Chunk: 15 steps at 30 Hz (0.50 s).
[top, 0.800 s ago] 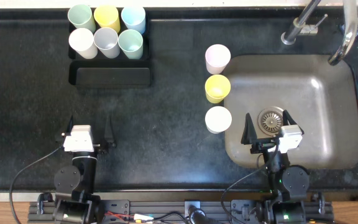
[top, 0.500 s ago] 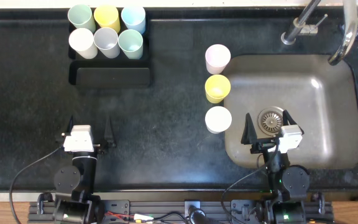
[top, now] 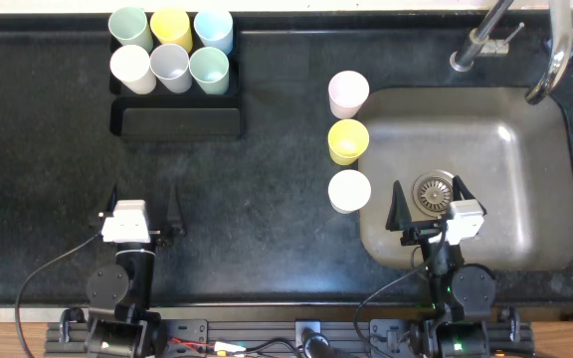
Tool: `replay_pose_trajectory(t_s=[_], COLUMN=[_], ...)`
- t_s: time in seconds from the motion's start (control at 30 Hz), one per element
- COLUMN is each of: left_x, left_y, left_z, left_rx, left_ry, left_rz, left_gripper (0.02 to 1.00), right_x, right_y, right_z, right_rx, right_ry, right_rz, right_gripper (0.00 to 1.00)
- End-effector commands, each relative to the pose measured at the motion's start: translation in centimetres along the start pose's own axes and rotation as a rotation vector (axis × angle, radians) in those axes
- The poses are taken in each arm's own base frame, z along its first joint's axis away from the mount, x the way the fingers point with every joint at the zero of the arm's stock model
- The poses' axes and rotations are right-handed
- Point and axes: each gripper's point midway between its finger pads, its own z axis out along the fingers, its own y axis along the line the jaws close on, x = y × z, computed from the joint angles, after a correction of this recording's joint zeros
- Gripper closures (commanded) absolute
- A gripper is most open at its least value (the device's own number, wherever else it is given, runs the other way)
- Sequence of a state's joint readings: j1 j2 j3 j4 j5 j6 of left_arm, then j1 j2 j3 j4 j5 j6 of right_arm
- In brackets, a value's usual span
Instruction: Store Cups
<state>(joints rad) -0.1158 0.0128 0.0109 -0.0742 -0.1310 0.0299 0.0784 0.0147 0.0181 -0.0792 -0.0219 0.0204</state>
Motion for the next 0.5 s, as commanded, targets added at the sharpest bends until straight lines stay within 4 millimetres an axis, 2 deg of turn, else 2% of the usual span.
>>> replay_pose_trajectory(t_s=[0.03, 0.13, 0.2, 0.37, 0.4, 0.5], left_x=[-1.8, -5.3, -8.2, -15.7, -17.9, -21.3], left_y=[-0.7, -2.1, -3.3, -6.9, -9.1, -14.7], left_z=[0.3, 1.6, 3.5, 9.8, 11.6, 13.7], left_rx=[0.046, 0.122, 0.188, 0.331, 0.38, 0.477], left_ry=[0.039, 0.101, 0.17, 0.396, 0.472, 0.56], left_rz=[0.019, 0.021, 0.021, 0.017, 0.031, 0.09], left_gripper=[0.02, 0.02, 0.02, 0.02, 0.02, 0.02], right_x=[0.3, 0.3, 0.3, 0.3, 0.3, 0.3], right_y=[-0.1, -0.1, -0.1, -0.1, -0.1, -0.1], right_z=[0.0, 0.0, 0.0, 0.0, 0.0, 0.0], right_rx=[0.003, 0.003, 0.003, 0.003, 0.003, 0.003], right_ry=[-0.001, -0.001, -0.001, -0.001, -0.001, -0.001], right_rz=[0.002, 0.002, 0.002, 0.002, 0.002, 0.003], right_gripper=[0.003, 0.005, 0.003, 0.003, 0.003, 0.005])
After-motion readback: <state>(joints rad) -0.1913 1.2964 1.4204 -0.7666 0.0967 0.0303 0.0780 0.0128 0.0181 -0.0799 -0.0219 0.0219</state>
